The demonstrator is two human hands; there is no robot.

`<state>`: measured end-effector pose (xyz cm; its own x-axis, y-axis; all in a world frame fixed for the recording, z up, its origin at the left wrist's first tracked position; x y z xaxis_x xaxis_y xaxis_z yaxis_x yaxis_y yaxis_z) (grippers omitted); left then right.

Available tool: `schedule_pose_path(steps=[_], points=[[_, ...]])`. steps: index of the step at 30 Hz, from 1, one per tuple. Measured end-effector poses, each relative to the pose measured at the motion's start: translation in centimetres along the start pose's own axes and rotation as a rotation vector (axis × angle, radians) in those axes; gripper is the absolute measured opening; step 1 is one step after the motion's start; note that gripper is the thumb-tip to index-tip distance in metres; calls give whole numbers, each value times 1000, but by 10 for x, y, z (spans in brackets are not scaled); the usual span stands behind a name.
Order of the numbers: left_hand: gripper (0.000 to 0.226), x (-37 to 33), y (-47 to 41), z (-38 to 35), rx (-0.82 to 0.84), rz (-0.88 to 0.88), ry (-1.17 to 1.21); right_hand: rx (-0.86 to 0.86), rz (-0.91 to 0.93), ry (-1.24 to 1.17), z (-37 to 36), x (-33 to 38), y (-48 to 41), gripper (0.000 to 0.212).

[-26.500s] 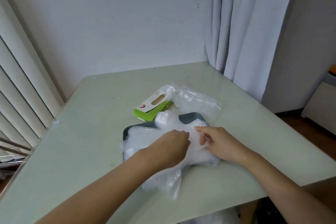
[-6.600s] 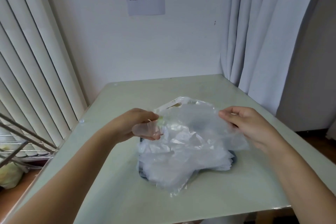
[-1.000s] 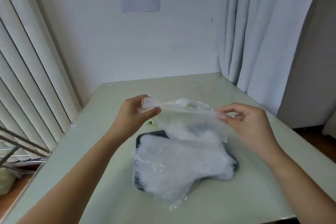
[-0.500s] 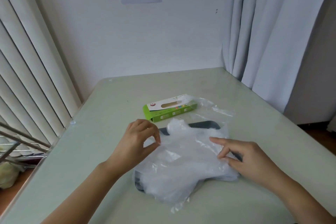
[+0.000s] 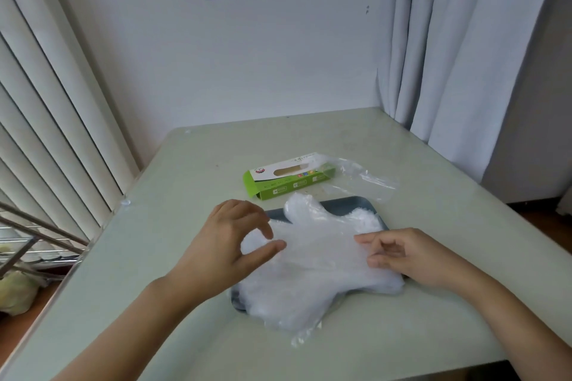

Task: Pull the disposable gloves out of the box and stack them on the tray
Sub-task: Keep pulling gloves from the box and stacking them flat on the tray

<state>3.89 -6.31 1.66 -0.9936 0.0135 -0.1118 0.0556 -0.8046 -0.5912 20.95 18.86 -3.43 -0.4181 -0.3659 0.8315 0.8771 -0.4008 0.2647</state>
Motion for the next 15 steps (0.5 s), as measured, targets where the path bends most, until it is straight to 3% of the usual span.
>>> schedule_pose_path(steps=[3, 6, 8, 11, 13, 15], points=[[41, -24, -5, -12, 17, -5, -26, -9, 0, -8, 2, -3, -4, 18], [50, -40, -9, -35, 148, -14, -41, -5, -9, -1, 1, -5, -2, 5], [60, -40, -9, -46, 221, 12, -52, 2, 1, 5, 0, -4, -1, 15], [45, -32, -9, -54, 294, 33, -88, -19, -18, -7, -2, 2, 3, 10], [30, -32, -8, -55, 318, 47, -56, -143, -6, -3, 0, 6, 7, 38], [25, -35, -6, -54, 313, 56, -10, -397, 38, 19, 7, 14, 11, 45]])
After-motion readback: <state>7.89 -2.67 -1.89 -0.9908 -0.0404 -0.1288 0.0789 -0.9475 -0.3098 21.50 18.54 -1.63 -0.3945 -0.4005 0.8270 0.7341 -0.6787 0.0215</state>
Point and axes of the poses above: each hand's wrist, its own y-axis away from the middle knuckle, its own z-axis out of the back of the hand, x = y × z, the point moved 2 cm from there along -y, towards the middle knuckle, and after that the axes turned 15 degrees about -z, right-handed, at the moved point
